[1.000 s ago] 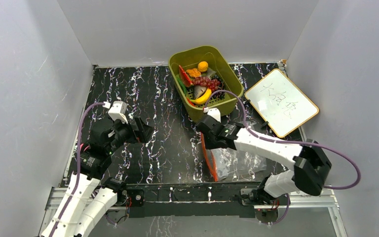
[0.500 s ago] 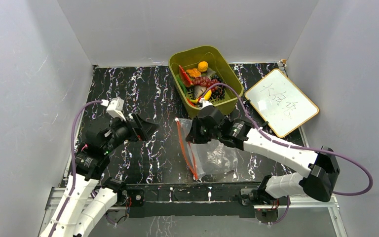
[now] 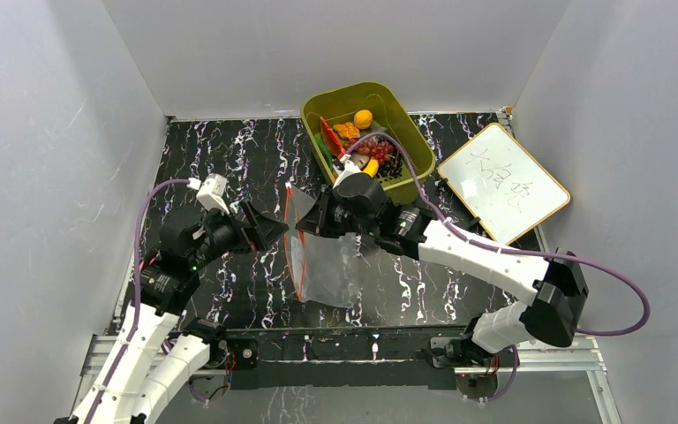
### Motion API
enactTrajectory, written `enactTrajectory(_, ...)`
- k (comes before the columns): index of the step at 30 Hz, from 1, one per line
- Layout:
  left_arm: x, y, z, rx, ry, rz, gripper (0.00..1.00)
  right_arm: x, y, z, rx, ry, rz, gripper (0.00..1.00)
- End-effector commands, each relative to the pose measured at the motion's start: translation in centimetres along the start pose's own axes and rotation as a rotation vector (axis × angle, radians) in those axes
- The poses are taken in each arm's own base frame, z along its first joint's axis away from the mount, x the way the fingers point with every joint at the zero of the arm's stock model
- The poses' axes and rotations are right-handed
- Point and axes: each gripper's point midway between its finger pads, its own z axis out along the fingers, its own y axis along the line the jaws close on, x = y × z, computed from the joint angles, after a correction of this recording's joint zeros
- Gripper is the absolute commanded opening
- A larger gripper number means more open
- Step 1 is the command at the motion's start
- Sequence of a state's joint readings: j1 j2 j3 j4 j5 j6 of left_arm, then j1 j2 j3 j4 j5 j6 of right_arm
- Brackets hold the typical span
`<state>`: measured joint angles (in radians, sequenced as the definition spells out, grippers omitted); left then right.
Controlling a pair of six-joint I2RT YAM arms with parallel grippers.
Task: Place the food in the zip-top bag and seal the zipper
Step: Open the zipper of the food storage bag at the center of the board.
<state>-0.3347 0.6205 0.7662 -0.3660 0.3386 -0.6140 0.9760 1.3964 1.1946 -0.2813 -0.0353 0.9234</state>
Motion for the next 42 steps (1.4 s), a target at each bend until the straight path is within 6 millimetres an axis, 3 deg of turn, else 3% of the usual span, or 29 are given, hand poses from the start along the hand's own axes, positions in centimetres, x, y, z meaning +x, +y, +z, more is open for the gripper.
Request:
enactTrajectory(1,0.2,-0.2,0.2,0.016,0.015,-0.017,0.95,-3.4,3.9,0.2,-0.099,-0.114,0.014,0.0)
enactTrajectory(8,0.1,1.0,1.2,-0.022,0.007,-0.013,0.84,-4.3,5.2,0.6,-0.138,-0.137,0.028,0.0)
enactTrajectory(12,0.1,1.4,1.8,-0.04,0.027,0.0,0.71,-4.9,5.9,0.4,-0.152,-0.151,0.025,0.0)
enactTrajectory(17,0.1,1.5,1.9,-0.045,0.035,0.022,0.44,-4.8,5.8,0.2,-0.148,-0.155,0.024,0.0)
enactTrajectory(21,-0.7,1.4,1.4,-0.053,0.002,0.063,0.0,-4.7,4.7,0.0,-0.113,-0.164,0.016,0.0)
enactTrajectory(24,-2.2,1.9,0.5,-0.114,-0.045,0.133,0.0,-5.1,3.4,-0.3,-0.047,-0.19,-0.007,0.0)
enactTrajectory(29,-7.4,2.8,-2.3,-0.281,-0.207,0.3,0.0,-6.3,0.7,-1.2,0.097,-0.258,-0.046,0.0)
enactTrajectory(32,-10.9,2.3,-4.2,-0.353,-0.312,0.384,0.0,-5.8,-1.5,-1.0,0.183,-0.259,-0.05,0.0)
enactTrajectory(34,-12.1,1.6,-4.9,-0.353,-0.346,0.435,0.0,-5.3,-2.1,-0.8,0.186,-0.256,-0.045,0.0)
enactTrajectory(37,-11.4,1.8,-4.1,-0.332,-0.315,0.46,0.0,-4.2,-2.2,0.0,0.144,-0.225,-0.043,0.0)
enactTrajectory(42,-6.8,4.9,-1.2,-0.342,-0.152,0.385,0.0,-3.4,-1.3,1.2,0.099,-0.18,-0.028,0.02)
